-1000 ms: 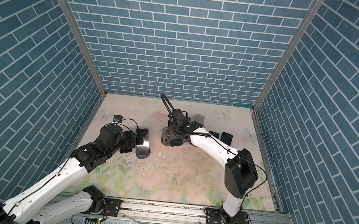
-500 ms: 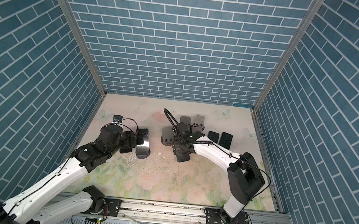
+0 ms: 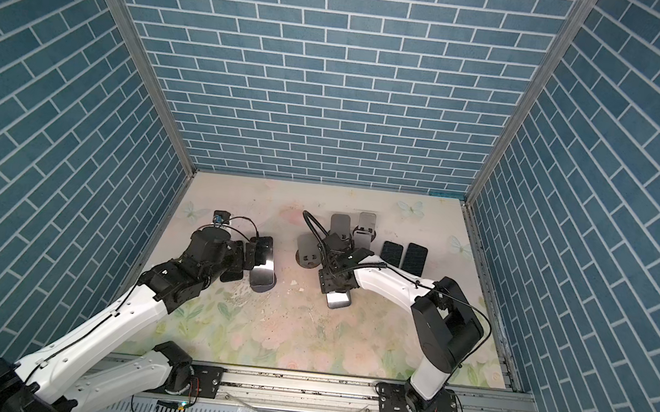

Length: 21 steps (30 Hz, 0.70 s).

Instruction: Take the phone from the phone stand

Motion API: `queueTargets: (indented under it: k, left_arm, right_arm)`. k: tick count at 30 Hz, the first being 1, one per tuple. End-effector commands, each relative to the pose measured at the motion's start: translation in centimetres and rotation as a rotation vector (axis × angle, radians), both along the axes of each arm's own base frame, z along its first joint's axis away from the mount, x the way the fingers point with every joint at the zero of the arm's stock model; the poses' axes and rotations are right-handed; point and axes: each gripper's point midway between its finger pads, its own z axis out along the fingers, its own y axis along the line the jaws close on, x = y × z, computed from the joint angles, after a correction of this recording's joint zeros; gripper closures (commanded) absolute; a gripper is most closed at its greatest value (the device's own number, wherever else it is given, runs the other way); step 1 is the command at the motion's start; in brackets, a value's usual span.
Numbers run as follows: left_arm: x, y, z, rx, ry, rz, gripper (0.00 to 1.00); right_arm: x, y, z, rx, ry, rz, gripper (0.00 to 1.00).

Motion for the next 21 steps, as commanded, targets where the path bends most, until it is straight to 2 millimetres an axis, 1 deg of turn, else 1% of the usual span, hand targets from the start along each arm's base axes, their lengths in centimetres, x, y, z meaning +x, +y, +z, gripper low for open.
queueTargets:
  k: [1,6,14,21]
  left_arm:
    - [0.4,-0.5,0.4,-0.01,-0.017,-0.015,0.0]
    - [0.6,-0.7,0.2,-0.006,-0.015,-0.022,0.0]
    - [0.6,-0.4,0.2,0.015,-0.019,-0.02,0.0]
    - [0.5,-0.2,0.1,0.024,-0.023,-0.014,0.0]
  right_arm:
    - [-0.2,-0.5,-1.4,-0.02,0.016,-0.037,0.43]
    - [-0.2,-0.6,-2.3,-0.042,0.037,-0.035,0.43]
    - [-0.1,-1.0,-3.9,-0.085,0.062,-0.052,0.42]
    - [0.3,-1.4,-4.3,-0.105,0.045,-0.075,0.42]
